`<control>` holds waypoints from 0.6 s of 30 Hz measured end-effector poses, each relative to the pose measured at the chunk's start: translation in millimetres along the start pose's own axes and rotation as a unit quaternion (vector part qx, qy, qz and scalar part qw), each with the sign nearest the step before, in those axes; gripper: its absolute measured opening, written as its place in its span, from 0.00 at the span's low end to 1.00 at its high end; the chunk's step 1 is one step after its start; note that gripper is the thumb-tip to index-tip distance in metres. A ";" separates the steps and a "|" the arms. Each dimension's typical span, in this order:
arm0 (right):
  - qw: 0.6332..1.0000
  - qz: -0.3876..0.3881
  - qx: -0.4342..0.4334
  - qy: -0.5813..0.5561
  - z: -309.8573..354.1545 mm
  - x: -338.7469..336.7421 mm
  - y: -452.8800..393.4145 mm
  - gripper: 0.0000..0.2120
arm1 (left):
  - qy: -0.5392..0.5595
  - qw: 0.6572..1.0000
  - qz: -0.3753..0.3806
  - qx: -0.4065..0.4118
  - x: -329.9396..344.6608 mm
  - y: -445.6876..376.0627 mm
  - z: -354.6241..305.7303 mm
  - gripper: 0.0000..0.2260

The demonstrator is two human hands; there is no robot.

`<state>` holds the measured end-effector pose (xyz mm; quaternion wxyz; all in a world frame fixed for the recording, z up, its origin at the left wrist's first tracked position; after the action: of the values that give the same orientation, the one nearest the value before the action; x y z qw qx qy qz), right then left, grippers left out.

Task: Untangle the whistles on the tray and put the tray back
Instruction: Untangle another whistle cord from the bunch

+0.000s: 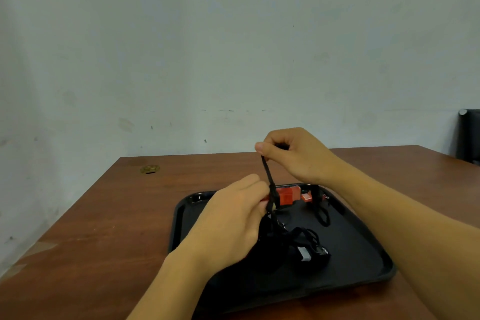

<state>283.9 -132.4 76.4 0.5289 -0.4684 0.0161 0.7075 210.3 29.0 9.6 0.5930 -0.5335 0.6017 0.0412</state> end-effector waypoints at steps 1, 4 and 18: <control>1.000 -0.005 0.015 -0.011 -5.7 0.0 0.1 0.16 | 0.009 1.000 -0.004 -0.001 -0.8 -0.1 0.9 0.12; 0.998 -0.015 0.049 -0.037 -18.0 3.5 5.2 0.16 | 0.056 0.998 -0.007 -0.030 0.3 -0.6 3.1 0.16; 0.989 0.059 0.097 -0.100 -48.0 2.9 39.6 0.24 | 0.164 0.968 -0.069 -0.175 2.2 0.9 9.9 0.14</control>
<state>284.7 -172.6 28.8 0.5283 -0.3402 0.0593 0.7757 216.8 34.8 4.5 0.3852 -0.6685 0.6360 0.0166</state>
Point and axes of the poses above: each hand's wrist, its own y-axis away from the middle knuckle, its own x-axis out of the palm, z = x × y, the point moved 1 cm from there along -y, towards the middle knuckle
